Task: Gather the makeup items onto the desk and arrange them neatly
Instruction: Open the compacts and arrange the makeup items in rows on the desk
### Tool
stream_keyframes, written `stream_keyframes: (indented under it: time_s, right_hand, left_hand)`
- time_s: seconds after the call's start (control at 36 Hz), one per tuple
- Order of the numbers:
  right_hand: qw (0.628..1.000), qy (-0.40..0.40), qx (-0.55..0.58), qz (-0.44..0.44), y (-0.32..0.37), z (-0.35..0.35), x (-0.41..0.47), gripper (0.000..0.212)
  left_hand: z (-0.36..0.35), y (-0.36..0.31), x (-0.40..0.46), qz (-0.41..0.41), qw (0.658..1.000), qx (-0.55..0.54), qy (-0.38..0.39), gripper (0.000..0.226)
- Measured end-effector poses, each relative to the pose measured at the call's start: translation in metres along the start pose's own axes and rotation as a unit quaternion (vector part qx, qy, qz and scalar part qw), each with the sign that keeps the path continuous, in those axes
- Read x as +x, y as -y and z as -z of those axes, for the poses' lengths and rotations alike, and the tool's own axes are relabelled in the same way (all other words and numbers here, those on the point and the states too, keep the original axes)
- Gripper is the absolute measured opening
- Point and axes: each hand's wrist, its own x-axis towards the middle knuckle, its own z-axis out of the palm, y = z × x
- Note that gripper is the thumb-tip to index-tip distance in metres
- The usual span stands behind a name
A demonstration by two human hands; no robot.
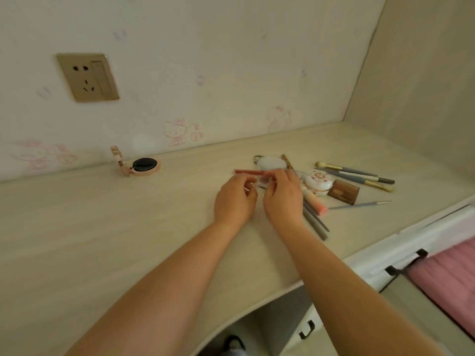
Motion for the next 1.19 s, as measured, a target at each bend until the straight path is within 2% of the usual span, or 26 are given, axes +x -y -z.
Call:
stream_keyframes:
  time_s: [0.25,0.36,0.53,0.67,0.78,0.89,1.0,1.08,1.19]
  right_hand:
    - [0.983,0.081,-0.165,-0.004,-0.033,0.004,0.038,0.039]
    - [0.979,0.097,-0.176,-0.001,-0.041,0.002,0.047,0.038]
    - [0.971,0.113,-0.212,-0.009,-0.052,0.001,0.058,0.032]
    - [0.965,0.128,-0.227,-0.014,-0.054,0.001,0.062,0.038]
    - [0.962,0.139,-0.233,-0.020,-0.052,0.000,0.060,0.038]
    - [0.963,0.147,-0.225,-0.033,-0.049,-0.001,0.058,0.037]
    - [0.958,0.159,-0.235,-0.037,-0.047,0.001,0.060,0.036]
    - [0.953,0.177,-0.240,-0.045,-0.047,0.002,0.060,0.036]
    - [0.959,0.175,-0.217,-0.042,-0.048,0.006,0.062,0.045]
  left_hand:
    - [-0.029,-0.006,0.059,-0.043,0.992,0.114,0.018,0.025]
    - [-0.044,-0.005,0.082,-0.041,0.984,0.165,0.058,0.034]
    - [-0.058,-0.013,0.104,-0.012,0.973,0.186,0.138,0.054]
    - [-0.059,-0.027,0.112,-0.024,0.954,0.246,0.168,0.044]
    - [-0.058,-0.031,0.110,-0.006,0.955,0.225,0.194,0.058]
    - [-0.057,-0.033,0.105,0.000,0.962,0.187,0.197,0.050]
    - [-0.052,-0.034,0.108,0.008,0.962,0.169,0.213,0.054]
    - [-0.050,-0.030,0.107,0.022,0.969,0.161,0.188,0.065]
    - [-0.048,-0.025,0.105,0.035,0.985,0.123,0.117,0.072]
